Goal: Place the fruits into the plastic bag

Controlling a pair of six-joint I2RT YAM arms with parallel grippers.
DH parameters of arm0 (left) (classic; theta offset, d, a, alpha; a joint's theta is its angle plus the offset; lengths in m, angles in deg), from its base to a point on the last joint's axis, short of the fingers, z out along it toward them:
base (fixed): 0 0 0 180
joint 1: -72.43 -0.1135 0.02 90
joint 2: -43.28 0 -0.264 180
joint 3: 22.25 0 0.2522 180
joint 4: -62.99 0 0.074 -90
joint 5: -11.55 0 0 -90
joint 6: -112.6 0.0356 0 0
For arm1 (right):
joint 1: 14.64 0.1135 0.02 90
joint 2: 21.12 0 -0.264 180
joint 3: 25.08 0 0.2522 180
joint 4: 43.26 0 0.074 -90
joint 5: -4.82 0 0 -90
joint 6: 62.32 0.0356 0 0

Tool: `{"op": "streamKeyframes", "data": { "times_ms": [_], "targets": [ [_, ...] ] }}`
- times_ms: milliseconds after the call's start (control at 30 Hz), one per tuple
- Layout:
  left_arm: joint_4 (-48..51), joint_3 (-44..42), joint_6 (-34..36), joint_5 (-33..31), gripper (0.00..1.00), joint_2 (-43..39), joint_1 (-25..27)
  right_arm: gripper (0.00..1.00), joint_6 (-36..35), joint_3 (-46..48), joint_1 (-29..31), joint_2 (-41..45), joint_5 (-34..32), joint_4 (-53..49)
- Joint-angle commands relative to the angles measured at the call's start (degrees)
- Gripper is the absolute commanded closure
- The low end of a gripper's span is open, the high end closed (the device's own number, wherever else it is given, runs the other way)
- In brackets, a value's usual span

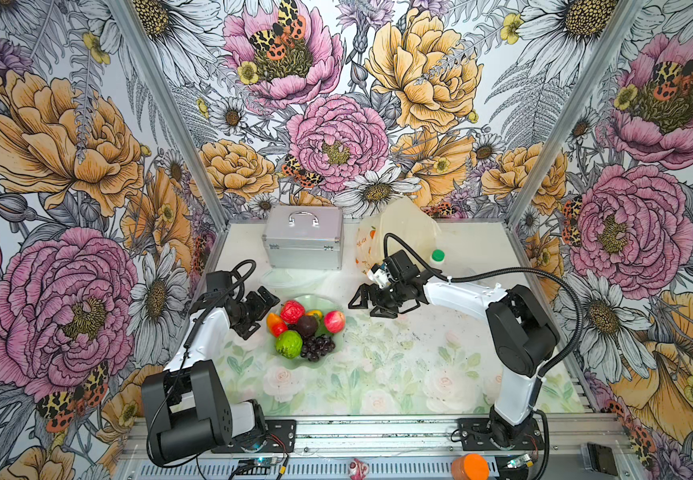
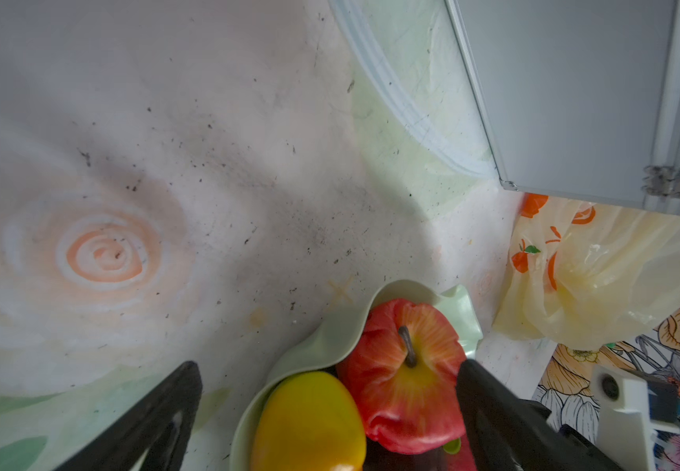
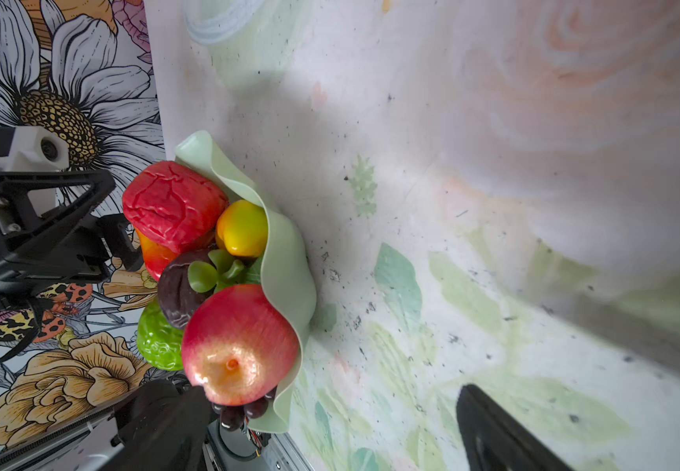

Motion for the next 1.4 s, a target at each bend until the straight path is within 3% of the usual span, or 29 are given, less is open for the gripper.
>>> {"op": "streamKeyframes", "data": {
  "times_ms": [0, 467, 1367],
  "targets": [
    [-2.09, -0.48, 1.48, 3.72, 0.01, 0.26, -0.20, 0.03, 1.54, -2.97, 0.82, -2.24, -0.66, 1.22],
    [-4.55, -0.19, 0.61, 5.66, 0.01, 2.91, 3.35, 0.03, 4.54, -6.40, 2.46, -6.27, -0.64, 3.14],
    [-15.67, -2.84, -10.60, 3.04, 0.01, 6.06, 21.17, 0.03, 3.74, 3.84, 2.55, 1.74, -1.41, 3.68]
  ]
}}
